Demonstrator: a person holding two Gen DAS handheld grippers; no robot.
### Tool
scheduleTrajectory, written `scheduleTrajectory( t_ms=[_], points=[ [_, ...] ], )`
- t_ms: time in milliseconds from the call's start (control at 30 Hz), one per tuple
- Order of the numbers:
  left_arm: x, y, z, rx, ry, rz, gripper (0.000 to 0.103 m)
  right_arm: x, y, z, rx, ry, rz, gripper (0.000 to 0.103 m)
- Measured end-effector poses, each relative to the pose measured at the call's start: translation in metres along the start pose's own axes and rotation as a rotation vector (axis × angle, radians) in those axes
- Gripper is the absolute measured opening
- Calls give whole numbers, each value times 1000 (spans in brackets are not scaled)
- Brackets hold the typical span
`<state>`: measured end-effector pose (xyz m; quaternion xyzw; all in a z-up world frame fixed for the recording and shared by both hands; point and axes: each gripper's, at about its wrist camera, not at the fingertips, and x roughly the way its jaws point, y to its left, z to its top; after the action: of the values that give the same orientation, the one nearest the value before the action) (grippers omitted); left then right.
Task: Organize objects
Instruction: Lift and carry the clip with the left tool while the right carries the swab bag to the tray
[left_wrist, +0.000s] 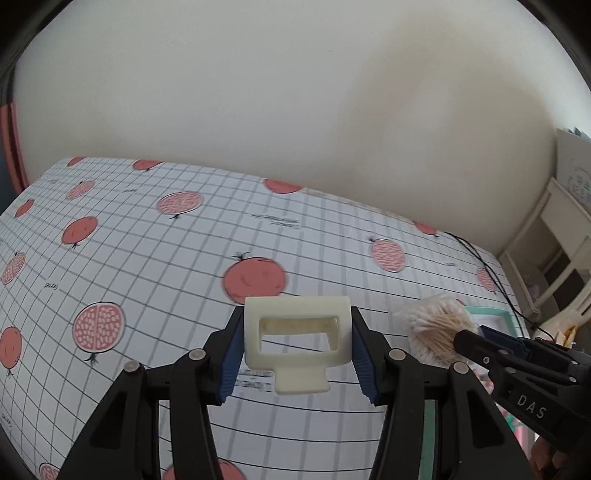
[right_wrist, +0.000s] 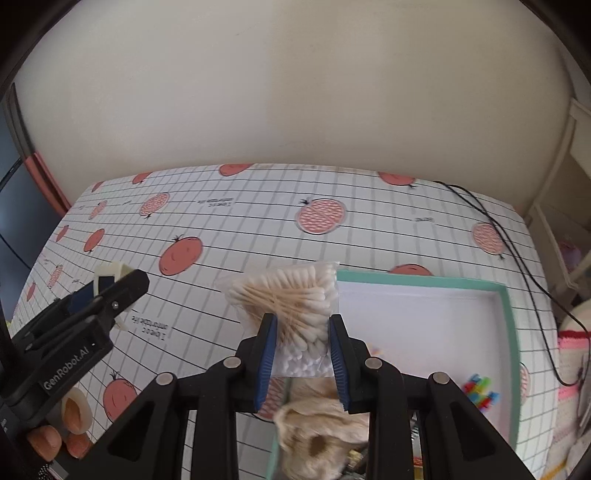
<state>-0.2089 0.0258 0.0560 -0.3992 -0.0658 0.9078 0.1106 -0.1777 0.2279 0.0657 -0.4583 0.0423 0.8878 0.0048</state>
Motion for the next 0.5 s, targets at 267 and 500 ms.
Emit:
scheduleTrajectory(
  t_ms=[267,500],
  points=[
    [-12,-51,-2,71,-13,-64,54,-28,-50,-18,64,-28,-48,30],
    [-11,-94,-8,128,6,-125,54,-37,-90,-37,107,-22,-80,30]
  ],
)
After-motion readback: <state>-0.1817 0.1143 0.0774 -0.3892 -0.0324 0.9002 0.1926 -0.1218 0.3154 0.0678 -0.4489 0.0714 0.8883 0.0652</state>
